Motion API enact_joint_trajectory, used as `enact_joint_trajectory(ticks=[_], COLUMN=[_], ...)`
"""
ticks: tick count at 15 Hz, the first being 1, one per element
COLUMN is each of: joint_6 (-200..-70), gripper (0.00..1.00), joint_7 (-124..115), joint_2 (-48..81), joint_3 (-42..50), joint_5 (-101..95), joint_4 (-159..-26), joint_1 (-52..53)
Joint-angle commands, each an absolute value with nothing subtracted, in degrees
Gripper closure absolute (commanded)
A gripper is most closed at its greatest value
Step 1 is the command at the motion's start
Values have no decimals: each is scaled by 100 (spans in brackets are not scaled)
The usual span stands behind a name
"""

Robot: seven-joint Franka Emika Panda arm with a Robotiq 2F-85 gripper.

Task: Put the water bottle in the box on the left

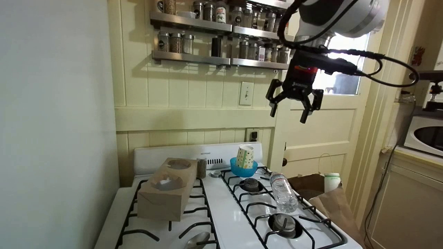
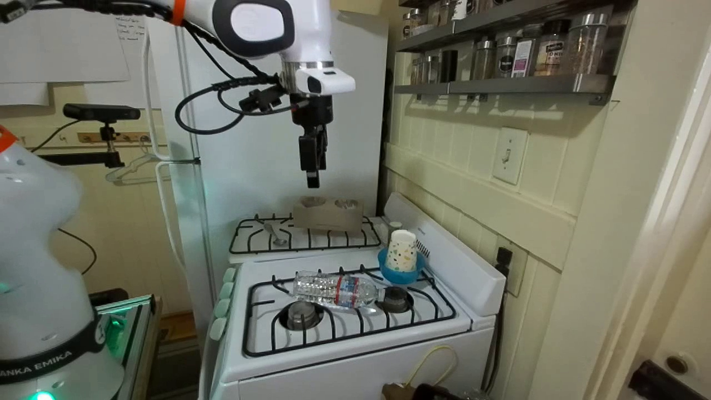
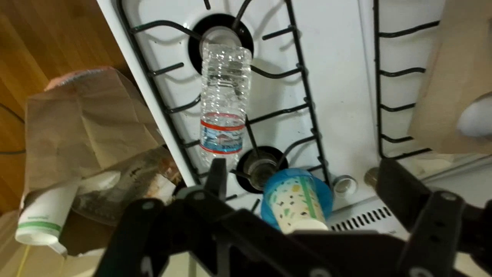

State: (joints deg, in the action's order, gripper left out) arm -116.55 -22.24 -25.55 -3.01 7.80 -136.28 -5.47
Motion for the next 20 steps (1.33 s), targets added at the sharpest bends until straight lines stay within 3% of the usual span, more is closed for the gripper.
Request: enact_joint_trajectory(ticks=[1,5,6,13,20], joint_6=[-11636,-11731,-11674,-11700,-10768], gripper=[0,0,0,0,0], joint_7=[-2436,-2716,-2476,-2295,-1116], joint_2=[-1669,-741,-1209,-532,1423], joint_3=[-30,357,299,557,1195], joint_5=[828,945,818,1012,2285], joint_4=[-13504,-13334,-13557,-13224,-11852], joint_1=[-743,-957,-834,-942,-1312])
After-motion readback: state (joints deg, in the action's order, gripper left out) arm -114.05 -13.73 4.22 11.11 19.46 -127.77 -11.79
